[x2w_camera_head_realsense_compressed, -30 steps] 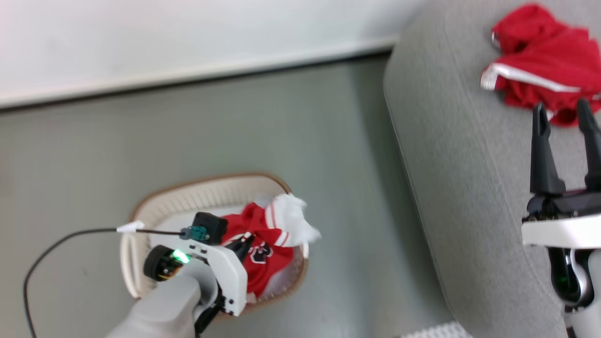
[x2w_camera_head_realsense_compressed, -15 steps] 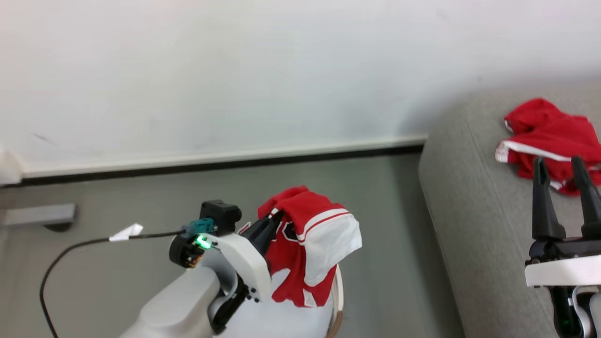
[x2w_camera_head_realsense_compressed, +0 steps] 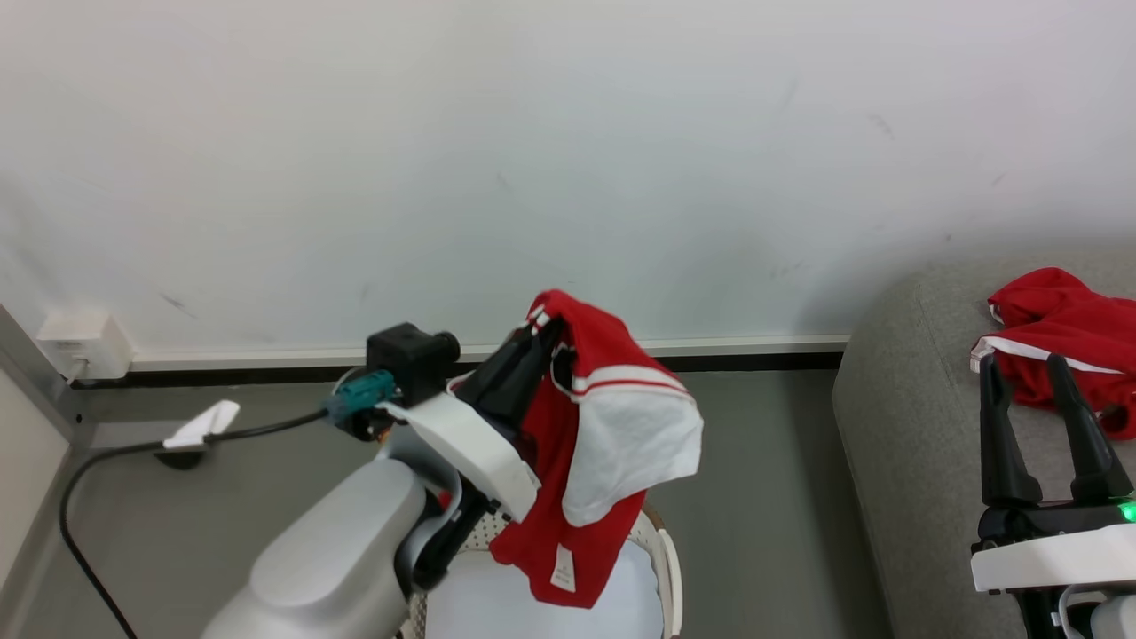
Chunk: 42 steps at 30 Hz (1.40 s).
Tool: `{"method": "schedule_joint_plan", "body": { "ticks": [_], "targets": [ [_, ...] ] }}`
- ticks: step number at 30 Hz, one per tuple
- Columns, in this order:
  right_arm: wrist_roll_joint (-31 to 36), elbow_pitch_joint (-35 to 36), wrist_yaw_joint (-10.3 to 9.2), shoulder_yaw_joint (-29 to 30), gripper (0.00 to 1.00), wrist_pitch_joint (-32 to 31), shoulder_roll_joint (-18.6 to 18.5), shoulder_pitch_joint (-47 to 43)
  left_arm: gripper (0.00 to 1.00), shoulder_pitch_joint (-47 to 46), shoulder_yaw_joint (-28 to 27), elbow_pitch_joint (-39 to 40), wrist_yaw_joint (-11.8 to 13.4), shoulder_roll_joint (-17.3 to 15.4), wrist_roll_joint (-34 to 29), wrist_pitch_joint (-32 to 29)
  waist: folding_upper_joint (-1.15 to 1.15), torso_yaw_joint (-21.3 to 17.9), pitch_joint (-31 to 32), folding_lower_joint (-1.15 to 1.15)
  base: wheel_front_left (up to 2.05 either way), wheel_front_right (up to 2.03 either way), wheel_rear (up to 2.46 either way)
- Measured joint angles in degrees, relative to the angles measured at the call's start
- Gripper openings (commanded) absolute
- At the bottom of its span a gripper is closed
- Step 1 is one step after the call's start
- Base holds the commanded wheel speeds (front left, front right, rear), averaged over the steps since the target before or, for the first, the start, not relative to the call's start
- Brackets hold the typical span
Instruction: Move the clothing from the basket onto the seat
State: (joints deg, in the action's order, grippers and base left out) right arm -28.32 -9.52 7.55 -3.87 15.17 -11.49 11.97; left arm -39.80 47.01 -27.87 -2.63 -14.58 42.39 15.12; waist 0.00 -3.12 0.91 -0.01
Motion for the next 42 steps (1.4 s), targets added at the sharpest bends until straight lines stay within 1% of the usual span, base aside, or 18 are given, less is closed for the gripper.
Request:
{"method": "schedule_joint_plan", "body": {
  "ticks": [4, 11, 15, 22, 24, 29, 33, 38, 42],
  "targets": [
    [0.1, 0.1, 0.0, -0.4, 1.0, 0.0, 0.4, -0.5, 0.0, -0.6, -1.6, 4.3, 0.7, -1.2, 0.1, -0.1, 0.0, 0.1, 0.1, 0.01, 0.0, 0.0, 0.0],
    [0.1, 0.1, 0.0, -1.3, 1.0, 0.0, 0.5, -0.9, 0.0, -1.3, -1.9, 9.5, 2.0, -2.8, 0.1, -2.0, 0.0, 0.1, -0.4, 0.01, 0.0, 0.0, 0.0],
    [0.0, 0.0, 0.0, -1.9, 1.0, 0.0, 0.5, -0.9, 0.0, -1.3, -1.9, 11.0, 2.6, -3.6, 0.1, -2.6, 0.0, 0.0, -0.7, 0.01, 0.0, 0.0, 0.0],
    [-0.1, 0.1, 0.0, -4.7, 1.0, 0.0, 0.0, -0.5, 0.0, -1.3, -1.7, 11.7, 3.1, -4.1, 0.1, -3.2, 0.0, 0.0, -1.1, 0.01, 0.0, 0.0, 0.0],
    [-0.1, 0.2, 0.0, -6.6, 1.0, 0.0, -0.4, -0.2, 0.0, -1.3, -1.6, 11.8, 3.1, -4.1, 0.1, -3.2, 0.0, 0.0, -1.2, 0.02, 0.0, 0.0, 0.0],
    [0.8, -0.3, 0.01, -14.3, 1.0, 0.0, -2.6, 1.9, 0.0, -1.3, -0.9, 11.8, 3.0, -3.9, 0.1, -3.5, 0.0, 0.4, -1.3, 0.02, 0.0, 0.0, 0.0],
    [1.1, -2.4, 0.01, -20.2, 1.0, 0.0, -4.7, 4.4, 0.0, -1.4, 0.1, 11.7, 2.6, -2.7, 0.1, -3.7, 0.0, 1.3, -1.2, 0.02, 0.0, 0.0, 0.0],
    [2.4, -7.4, 0.01, -27.7, 1.0, 0.0, -7.4, 8.9, 0.0, -1.6, 1.3, 11.6, 2.0, -1.7, 0.1, -3.9, 0.0, 2.8, -1.0, 0.02, 0.0, 0.0, 0.0],
    [3.7, -12.9, 0.01, -32.9, 1.0, -1.0, -8.1, 12.5, 0.0, -2.0, 2.3, 11.7, 1.3, -0.4, 0.1, -4.0, 0.0, 4.2, -0.8, 0.02, 0.0, 0.0, 0.0]
  ]
}}
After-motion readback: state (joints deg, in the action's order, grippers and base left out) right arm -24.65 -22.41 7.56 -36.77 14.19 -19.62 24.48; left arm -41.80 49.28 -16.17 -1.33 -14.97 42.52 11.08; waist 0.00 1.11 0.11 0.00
